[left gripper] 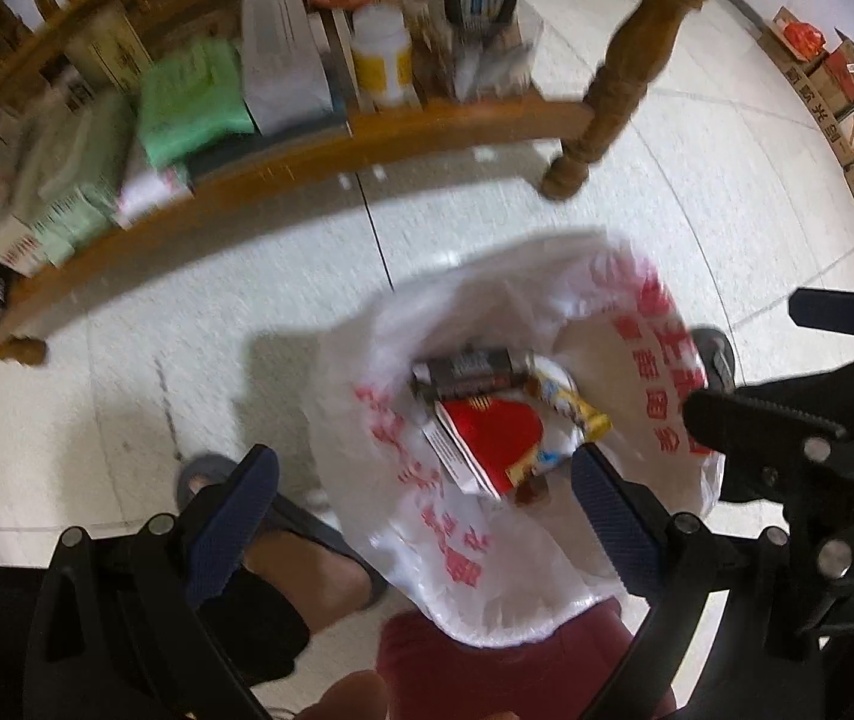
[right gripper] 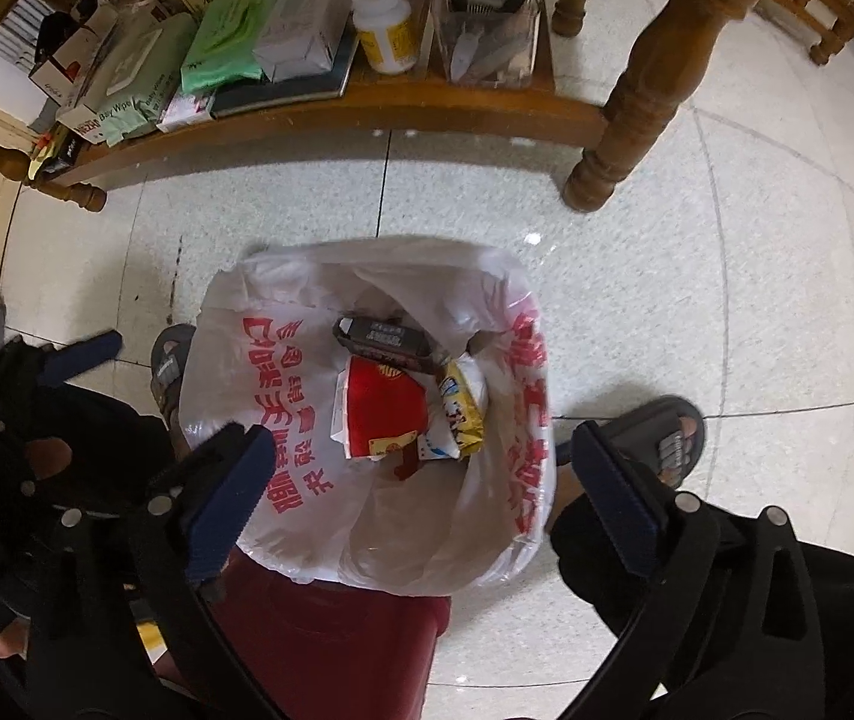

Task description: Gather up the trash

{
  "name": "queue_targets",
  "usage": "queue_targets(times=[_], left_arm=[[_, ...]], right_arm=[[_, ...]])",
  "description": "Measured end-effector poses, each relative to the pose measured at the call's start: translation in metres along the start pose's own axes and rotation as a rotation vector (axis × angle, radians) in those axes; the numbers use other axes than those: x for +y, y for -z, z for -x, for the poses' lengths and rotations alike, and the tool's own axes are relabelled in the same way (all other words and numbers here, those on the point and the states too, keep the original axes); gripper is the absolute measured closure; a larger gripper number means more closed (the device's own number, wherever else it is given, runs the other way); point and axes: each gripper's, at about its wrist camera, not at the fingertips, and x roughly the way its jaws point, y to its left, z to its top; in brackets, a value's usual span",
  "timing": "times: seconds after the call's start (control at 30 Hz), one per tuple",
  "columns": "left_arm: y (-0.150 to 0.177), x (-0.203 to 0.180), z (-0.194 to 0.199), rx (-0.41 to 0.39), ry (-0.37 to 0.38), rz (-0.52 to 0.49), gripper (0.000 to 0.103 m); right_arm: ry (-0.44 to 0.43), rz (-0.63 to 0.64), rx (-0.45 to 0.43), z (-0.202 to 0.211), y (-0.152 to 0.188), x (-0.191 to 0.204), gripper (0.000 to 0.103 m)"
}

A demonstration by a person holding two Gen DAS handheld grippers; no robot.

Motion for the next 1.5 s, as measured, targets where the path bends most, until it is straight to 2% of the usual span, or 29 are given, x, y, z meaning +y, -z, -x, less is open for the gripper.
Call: queue_targets(times=[0.07,0.23,0.43,0.77,1.1,1.5], left_arm=[[-0.006,0.002,0.019,-0.063,-0.026,0.008,0.008],[-0.017,0.012,0.051,-0.149,-0.035,0.062,0.008],[-0.025,0.026,0.086,-0.213,-0.069,0.127,0.008],[-0.045,0.054,0.172,-0.399,-0.145,0.205,0.008],[-0.052,0.071,0.235,-0.508,-0.193,0.235,0.008],[-0.063,0.096,0.309,-0.646,-0.226,0.266,0.008]], right_arm=[[-0.003,-0.001,-0.050,0.022,0.000,0.003,0.007],[-0.034,-0.019,-0.134,0.064,-0.005,0.005,0.007],[0.007,0.008,-0.199,0.106,-0.010,0.011,0.007],[0.012,0.043,-0.369,0.193,-0.019,0.024,0.007],[0.024,0.056,-0.466,0.244,-0.022,0.034,0.007],[0.055,0.038,-0.652,0.314,-0.036,0.040,0.007]])
